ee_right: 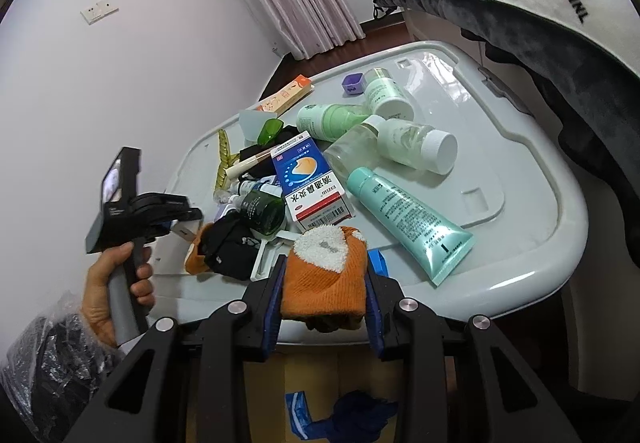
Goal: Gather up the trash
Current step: 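Grasp the orange sock with the right gripper while the left gripper grasps the white charger, then release the white charger into the cardboard box with the left gripper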
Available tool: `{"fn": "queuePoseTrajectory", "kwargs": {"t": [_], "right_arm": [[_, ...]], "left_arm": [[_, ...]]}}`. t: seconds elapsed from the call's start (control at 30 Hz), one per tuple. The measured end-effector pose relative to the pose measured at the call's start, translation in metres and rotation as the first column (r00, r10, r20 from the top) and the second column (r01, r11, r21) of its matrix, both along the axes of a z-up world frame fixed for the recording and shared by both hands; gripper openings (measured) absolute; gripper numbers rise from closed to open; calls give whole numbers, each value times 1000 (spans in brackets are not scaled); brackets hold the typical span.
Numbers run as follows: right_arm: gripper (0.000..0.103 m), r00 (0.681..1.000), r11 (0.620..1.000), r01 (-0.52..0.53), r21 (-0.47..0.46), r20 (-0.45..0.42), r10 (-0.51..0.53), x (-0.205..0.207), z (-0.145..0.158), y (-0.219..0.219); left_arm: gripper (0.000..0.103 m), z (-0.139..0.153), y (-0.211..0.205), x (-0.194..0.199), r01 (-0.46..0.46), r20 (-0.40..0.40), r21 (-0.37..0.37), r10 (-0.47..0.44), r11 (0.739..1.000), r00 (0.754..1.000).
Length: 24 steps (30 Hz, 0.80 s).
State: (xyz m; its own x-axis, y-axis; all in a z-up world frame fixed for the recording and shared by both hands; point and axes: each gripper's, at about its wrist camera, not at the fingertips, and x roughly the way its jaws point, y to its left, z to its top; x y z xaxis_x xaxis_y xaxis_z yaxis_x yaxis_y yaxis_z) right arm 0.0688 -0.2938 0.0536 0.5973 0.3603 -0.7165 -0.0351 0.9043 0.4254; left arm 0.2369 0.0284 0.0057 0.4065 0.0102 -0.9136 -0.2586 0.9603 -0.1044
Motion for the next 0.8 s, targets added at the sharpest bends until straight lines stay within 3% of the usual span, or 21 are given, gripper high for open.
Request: {"fn": "queuePoseTrajectory", "kwargs": {"t": [0.17,0.3,0.47,0.57,0.7,0.77,0.8], "right_arm": [[34,999,999,-28,-17,26,28,0,2,9],[34,995,996,-85,-27,53,87,-14,5,23],[34,987,986,-159,-52,31,160,-53,-9,45],[34,982,980,-190,-62,-11,189,-76,-23,57],[38,972,970,-226,-94,-84,218,-90,-41,71],[76,968,963,-229,-138,-137,211,-90,-50,76],[77,969,963,-223,-153,-142,202,-90,-53,76]], "left_arm": [[23,56,4,-61,101,117,-129,-86,986,989],[23,85,-28,-158,243,184,-46,-231,969,956],[23,41,-39,-247,270,123,-47,-263,962,957],[23,0,-42,-268,305,39,-41,-303,952,952],[24,-25,-27,-268,286,-41,-82,-290,955,956],[41,-34,-22,-269,278,-83,-99,-287,955,954],[64,-38,-20,-268,271,-103,-107,-282,957,954]]}}
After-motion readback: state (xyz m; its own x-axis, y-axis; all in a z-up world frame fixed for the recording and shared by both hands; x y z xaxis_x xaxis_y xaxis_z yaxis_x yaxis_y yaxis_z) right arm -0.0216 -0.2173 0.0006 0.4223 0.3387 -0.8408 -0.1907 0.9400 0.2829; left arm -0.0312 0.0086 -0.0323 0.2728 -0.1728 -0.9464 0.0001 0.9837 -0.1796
